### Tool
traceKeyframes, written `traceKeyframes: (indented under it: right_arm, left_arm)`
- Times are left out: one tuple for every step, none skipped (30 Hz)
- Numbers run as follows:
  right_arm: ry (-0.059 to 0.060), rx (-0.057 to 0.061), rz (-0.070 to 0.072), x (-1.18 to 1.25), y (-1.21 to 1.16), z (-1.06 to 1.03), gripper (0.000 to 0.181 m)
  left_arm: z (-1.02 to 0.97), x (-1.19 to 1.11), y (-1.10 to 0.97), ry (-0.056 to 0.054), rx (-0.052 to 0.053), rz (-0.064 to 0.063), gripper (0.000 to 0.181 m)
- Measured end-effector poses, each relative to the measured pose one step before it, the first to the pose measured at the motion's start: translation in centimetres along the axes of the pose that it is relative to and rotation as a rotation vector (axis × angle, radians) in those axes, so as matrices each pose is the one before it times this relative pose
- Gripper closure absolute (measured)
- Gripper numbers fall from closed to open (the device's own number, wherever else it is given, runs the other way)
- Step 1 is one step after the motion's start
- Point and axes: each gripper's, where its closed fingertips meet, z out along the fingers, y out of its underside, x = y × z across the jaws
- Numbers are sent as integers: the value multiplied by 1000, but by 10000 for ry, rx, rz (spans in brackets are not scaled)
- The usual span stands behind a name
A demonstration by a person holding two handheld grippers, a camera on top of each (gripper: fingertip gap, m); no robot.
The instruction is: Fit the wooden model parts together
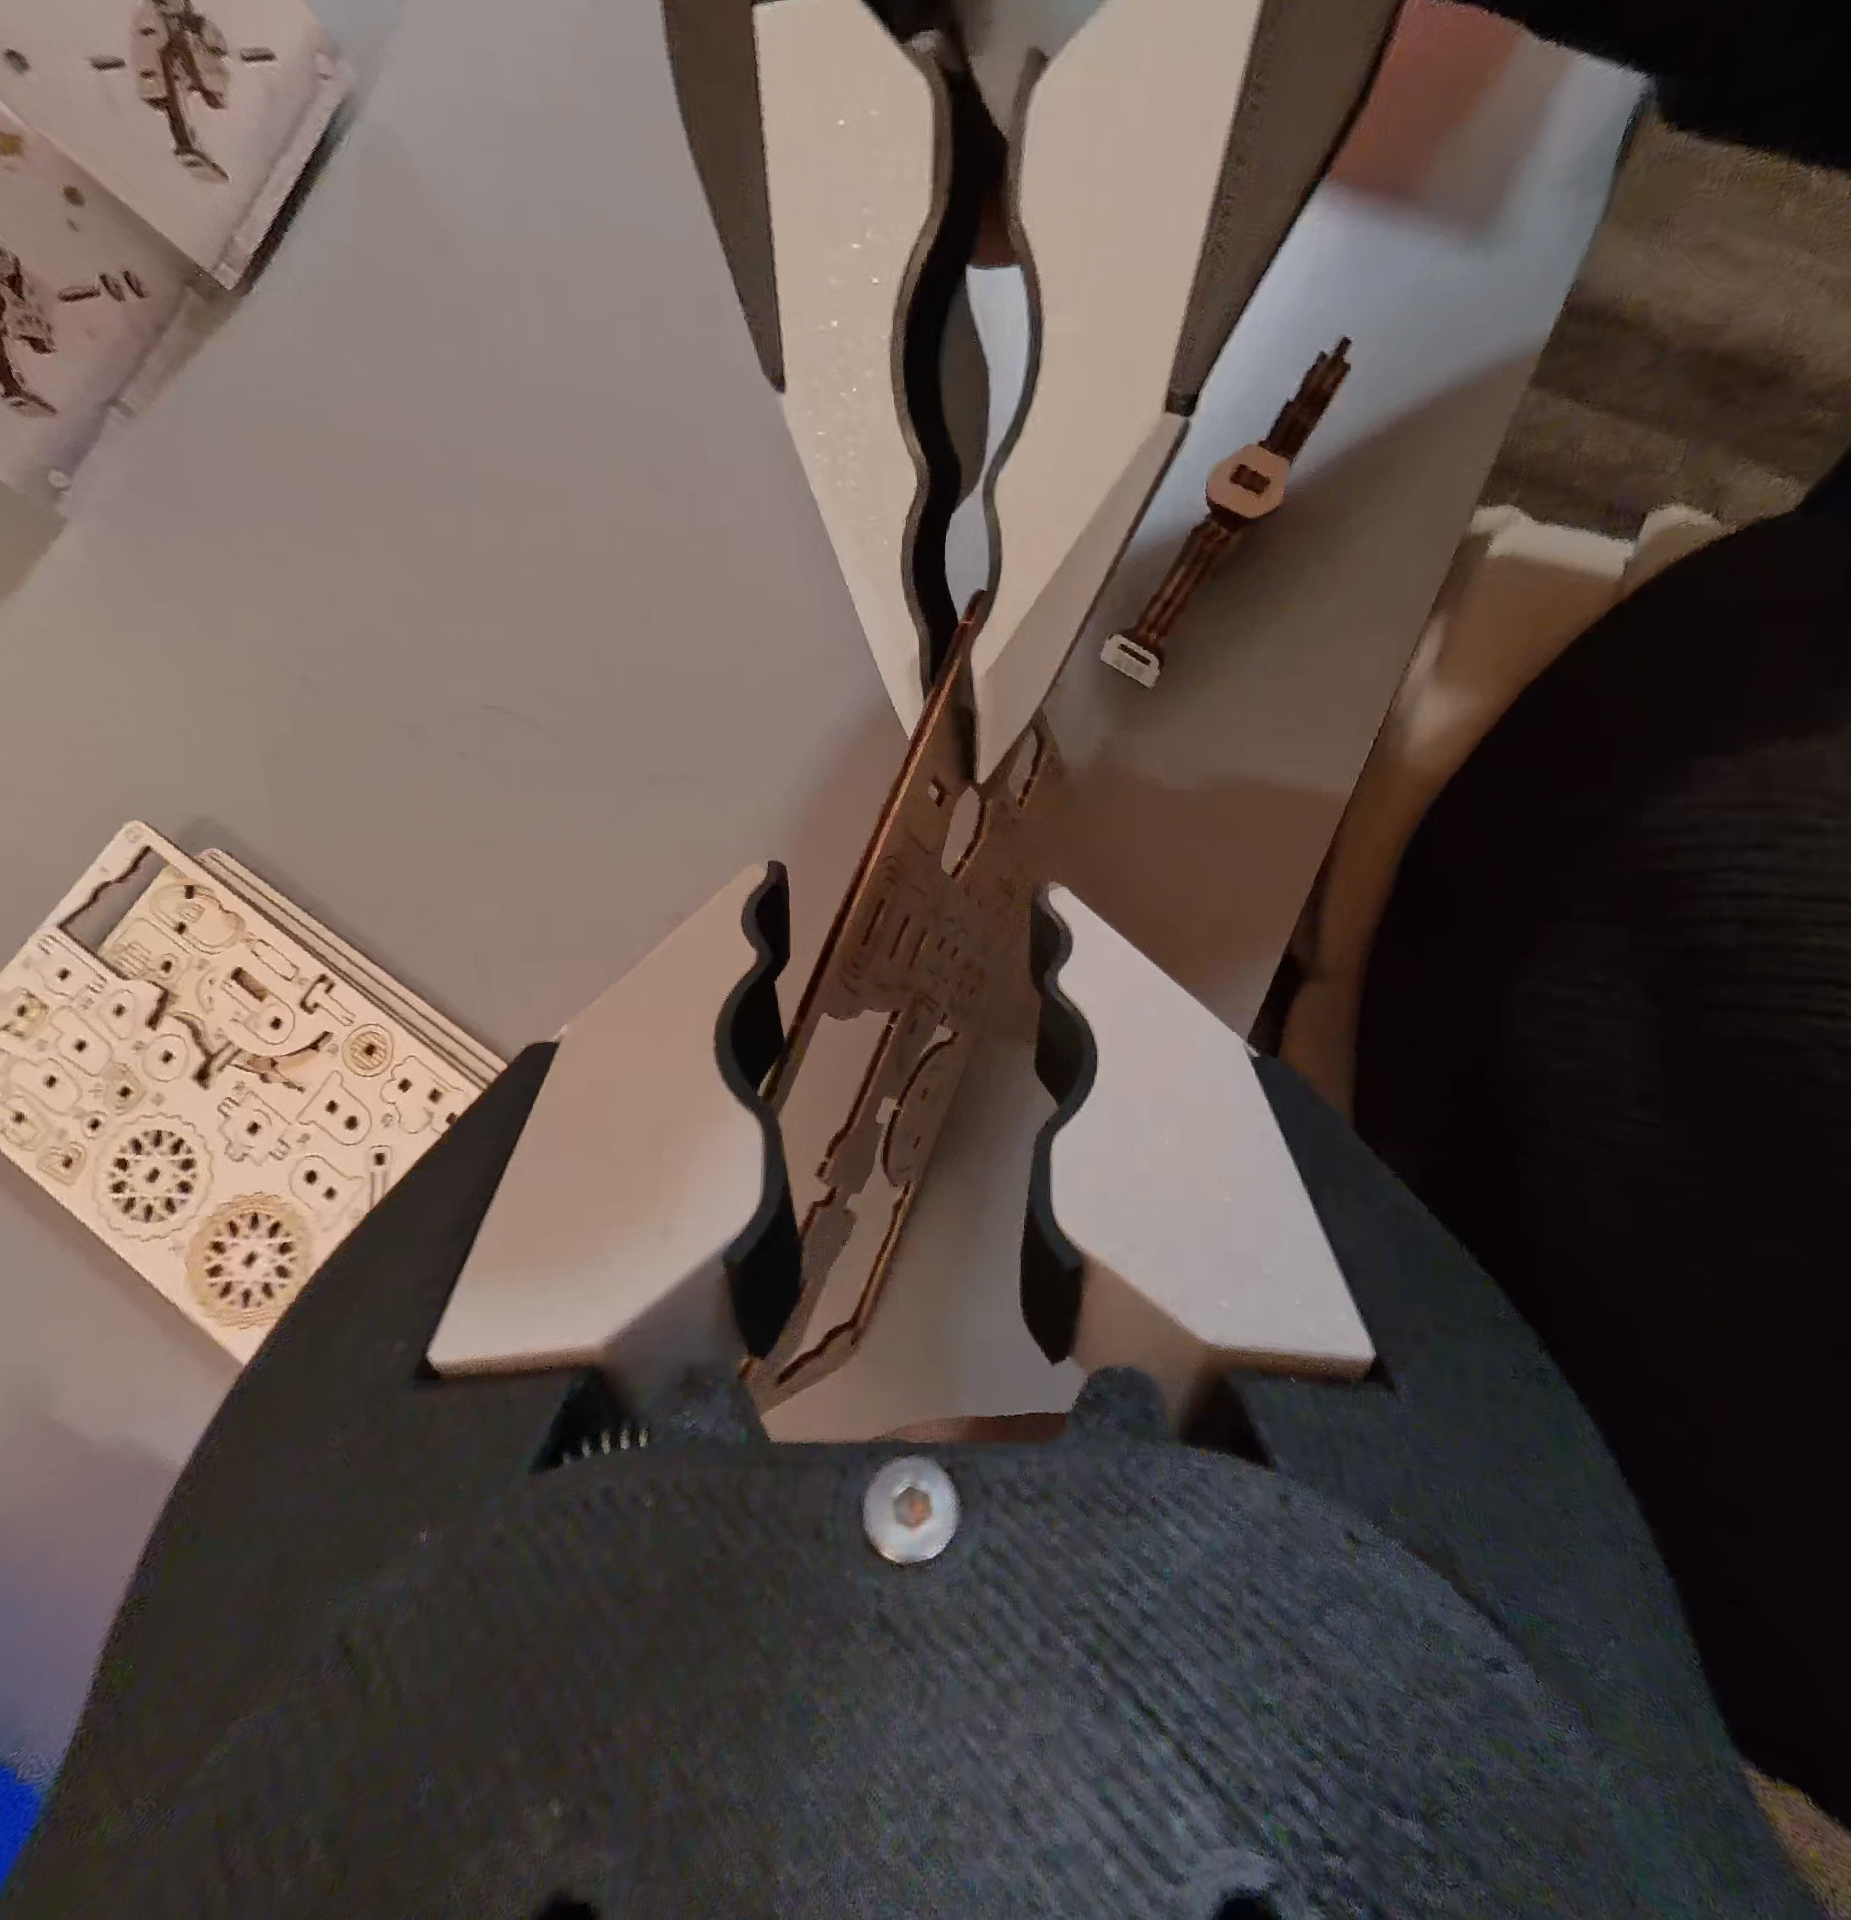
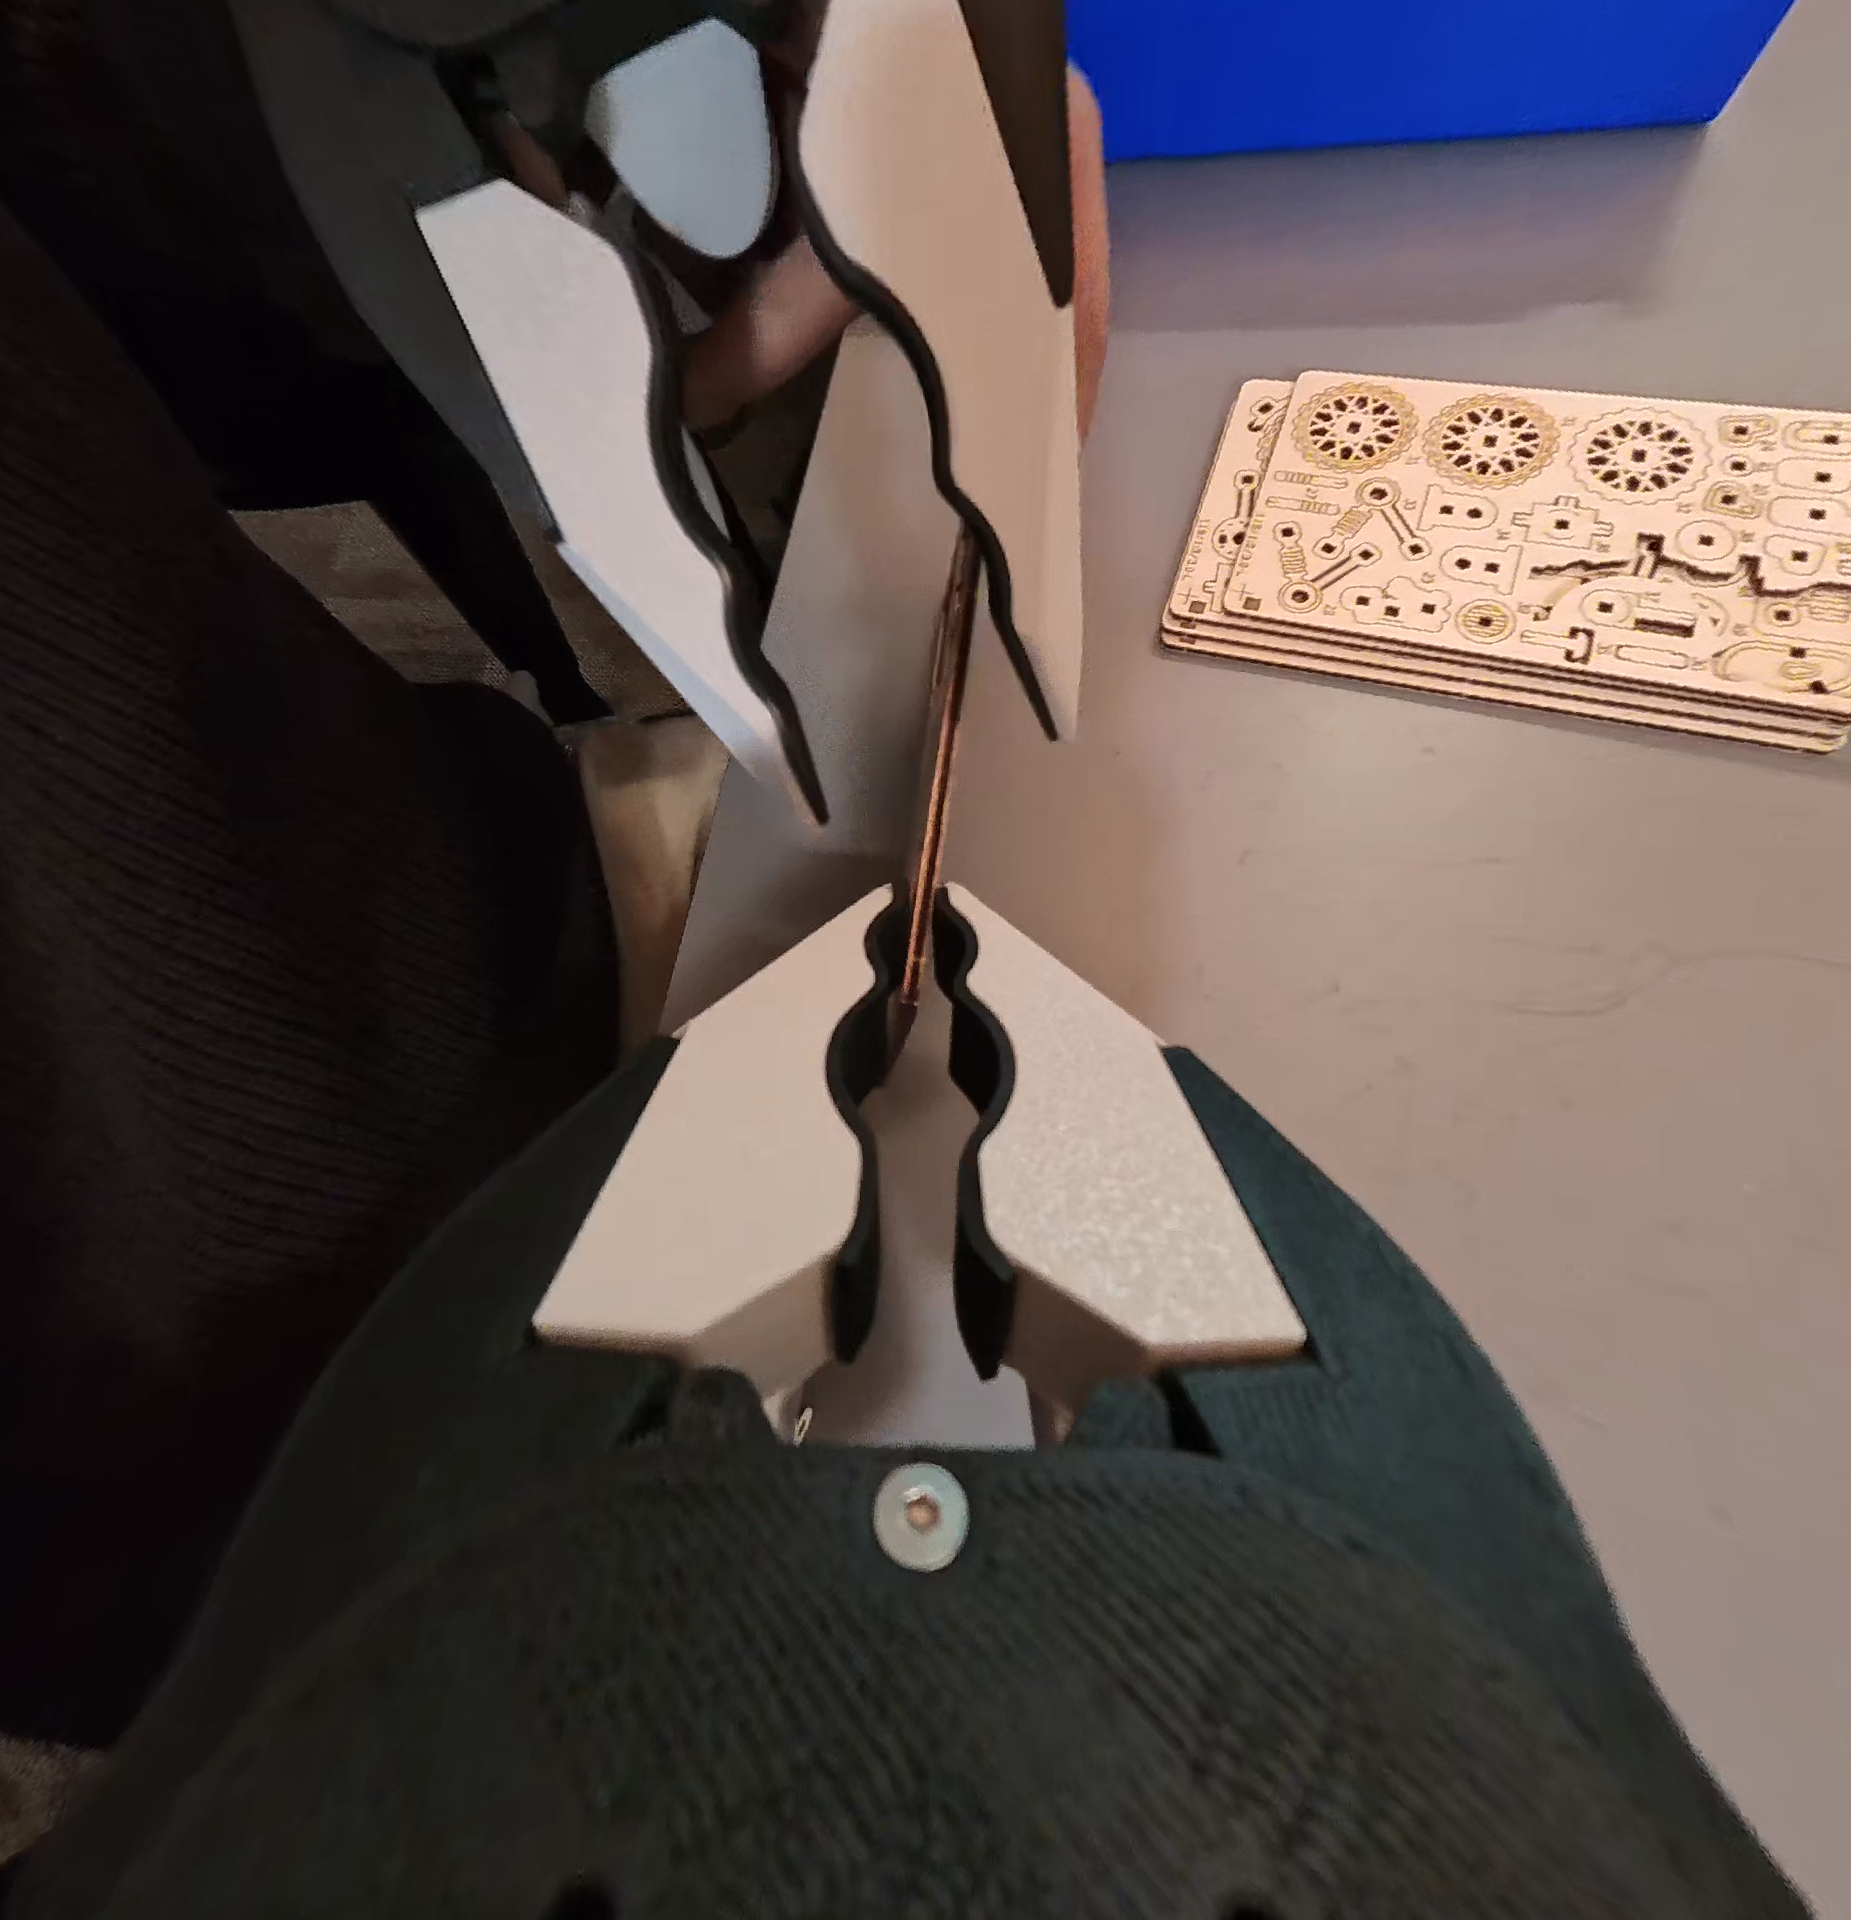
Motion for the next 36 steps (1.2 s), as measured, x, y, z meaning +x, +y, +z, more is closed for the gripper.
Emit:
traceKeyframes:
  right_arm:
    - [-46,-26,-23,-41,26,8,178]
    - [-80,-22,-31,-78,19,28,179]
    - [-121,-4,-42,-145,-5,27,179]
    - [-131,20,-17,-186,-74,43,179]
    - [-55,27,10,-72,-92,34,179]
    - [38,13,-5,55,-73,29,179]
    - [51,-9,-14,57,-21,11,179]
    - [22,-19,-7,5,36,-15,179]
    - [-4,-4,-2,-27,33,-30,179]
    - [-11,21,7,-35,22,-61,179]
    - [13,17,16,32,63,-55,179]
    - [36,-29,24,101,164,-49,179]
    - [124,-34,60,274,218,-23,177]
    - [325,43,112,615,114,-54,172]
    - [504,119,131,904,-12,-107,159]
    - [533,151,101,986,-68,-202,155]
    - [482,192,85,961,-151,-317,151]
    - [419,285,136,935,-302,-418,147]
    - [292,381,225,817,-443,-475,143]
    - [113,416,334,598,-485,-455,145]
    - [-61,367,427,350,-418,-361,146]
    - [-150,275,466,196,-245,-220,146]
    - [-151,173,439,140,-60,-65,147]
    - [-134,74,370,100,120,75,148]
    - [-116,14,294,51,213,179,149]
    - [-54,-25,224,85,266,281,150]
    - [42,-98,169,189,328,353,150]
    - [67,-183,109,181,402,407,150]
    - [50,-234,78,124,435,416,149]
    - [73,-267,83,146,452,420,149]
    - [61,-267,69,119,439,389,149]
    - [-9,-204,31,5,344,342,149]
    - [-55,-115,8,-71,208,265,149]
    - [-69,-59,13,-63,125,215,154]
    - [-103,-45,26,-84,87,169,158]
    - [-168,-43,44,-154,59,124,162]
  left_arm:
    - [-243,-51,11,37,-127,234,134]
    - [-240,-194,4,47,-113,158,129]
    - [-193,-311,-72,65,-60,47,126]
    - [-109,-211,-57,196,-58,-19,126]
    - [0,146,85,465,-128,-55,127]
    - [112,510,248,715,-204,-68,131]
    - [209,583,281,736,-221,-77,137]
    - [294,393,372,588,-267,-55,143]
    - [329,92,361,377,-250,-46,153]
    - [313,-90,183,237,-112,-35,160]
    - [275,-130,-116,195,101,-39,167]
    - [221,-103,-179,235,194,-125,173]
    - [173,-195,-82,212,167,-241,180]
    - [121,-313,-80,172,208,-348,180]
    - [58,-191,-99,289,272,-406,179]
    - [-4,-209,-182,312,355,-455,179]
    - [-77,-341,-243,231,425,-497,179]
    - [-119,-445,-248,190,441,-544,180]
    - [-142,-312,-100,281,319,-524,180]
    - [-157,-243,18,290,235,-395,180]
    - [-148,-299,5,184,220,-245,180]
    - [-103,-390,41,67,165,-182,180]
    - [-26,-430,99,-14,85,-126,180]
    - [46,-502,141,-100,29,-78,179]
    - [110,-310,162,-8,-8,-76,179]
    - [91,127,3,244,69,-71,179]
    - [115,55,74,157,13,-33,179]
    - [103,-45,51,68,7,-6,179]
    - [61,65,-14,114,36,25,179]
    - [49,8,-4,66,23,39,179]
    - [28,-41,6,37,10,8,179]
    - [10,22,-12,75,30,17,179]
    - [30,69,12,93,23,47,179]
    - [54,36,47,68,-4,64,178]
    - [63,54,47,71,-5,73,178]
    - [75,-75,57,-9,-19,44,178]
